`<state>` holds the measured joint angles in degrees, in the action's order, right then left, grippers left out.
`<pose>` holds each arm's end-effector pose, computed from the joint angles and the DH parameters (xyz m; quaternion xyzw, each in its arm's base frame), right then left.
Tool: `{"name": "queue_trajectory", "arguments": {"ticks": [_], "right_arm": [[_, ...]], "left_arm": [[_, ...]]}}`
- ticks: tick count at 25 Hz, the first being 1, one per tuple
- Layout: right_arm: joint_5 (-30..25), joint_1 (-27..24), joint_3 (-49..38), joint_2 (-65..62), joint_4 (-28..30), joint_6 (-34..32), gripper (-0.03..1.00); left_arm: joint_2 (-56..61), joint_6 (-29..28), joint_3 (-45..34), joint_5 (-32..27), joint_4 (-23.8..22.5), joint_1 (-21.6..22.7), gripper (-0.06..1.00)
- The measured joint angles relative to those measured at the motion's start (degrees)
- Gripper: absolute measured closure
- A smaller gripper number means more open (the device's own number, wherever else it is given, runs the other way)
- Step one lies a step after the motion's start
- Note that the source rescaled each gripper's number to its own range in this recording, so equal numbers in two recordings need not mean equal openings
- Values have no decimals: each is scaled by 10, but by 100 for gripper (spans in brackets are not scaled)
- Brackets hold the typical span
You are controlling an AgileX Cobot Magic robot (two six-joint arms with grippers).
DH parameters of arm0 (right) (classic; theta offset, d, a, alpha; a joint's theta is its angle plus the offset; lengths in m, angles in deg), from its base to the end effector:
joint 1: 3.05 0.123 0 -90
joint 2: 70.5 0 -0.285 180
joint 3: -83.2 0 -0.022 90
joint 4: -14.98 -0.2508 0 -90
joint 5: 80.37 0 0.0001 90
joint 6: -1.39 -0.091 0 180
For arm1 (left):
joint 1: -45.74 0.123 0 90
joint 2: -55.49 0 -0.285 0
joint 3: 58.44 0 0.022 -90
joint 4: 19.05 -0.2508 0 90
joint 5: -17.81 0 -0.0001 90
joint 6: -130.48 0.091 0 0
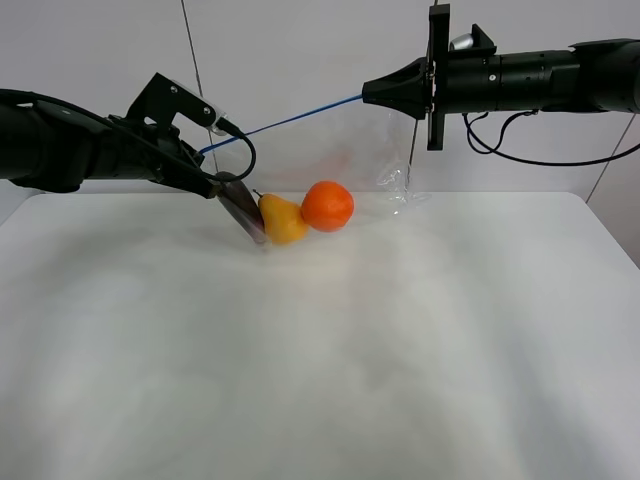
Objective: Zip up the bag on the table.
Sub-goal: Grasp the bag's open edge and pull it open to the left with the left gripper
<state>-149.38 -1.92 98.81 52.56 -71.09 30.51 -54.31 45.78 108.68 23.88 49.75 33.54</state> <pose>0.4288 0.0933 0.2923 0.0262 0.7639 0.6198 0.1777 0.3904 -0.0753 0.2283 0.2650 0.8259 0.1047 0.4865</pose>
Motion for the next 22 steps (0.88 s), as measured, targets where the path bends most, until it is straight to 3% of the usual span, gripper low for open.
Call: {"name": "queue_trajectory", "arguments": {"ticks": [18,20,22], "right_arm": [[1,0,0,0,-2,2,97],[1,0,0,0,-2,2,97],[1,0,0,-1,-5,2,97]], "left_arm": [[0,42,0,3,0,19,94],[0,42,0,0,0,19,91],[0,42,0,3,0,22,77]]}}
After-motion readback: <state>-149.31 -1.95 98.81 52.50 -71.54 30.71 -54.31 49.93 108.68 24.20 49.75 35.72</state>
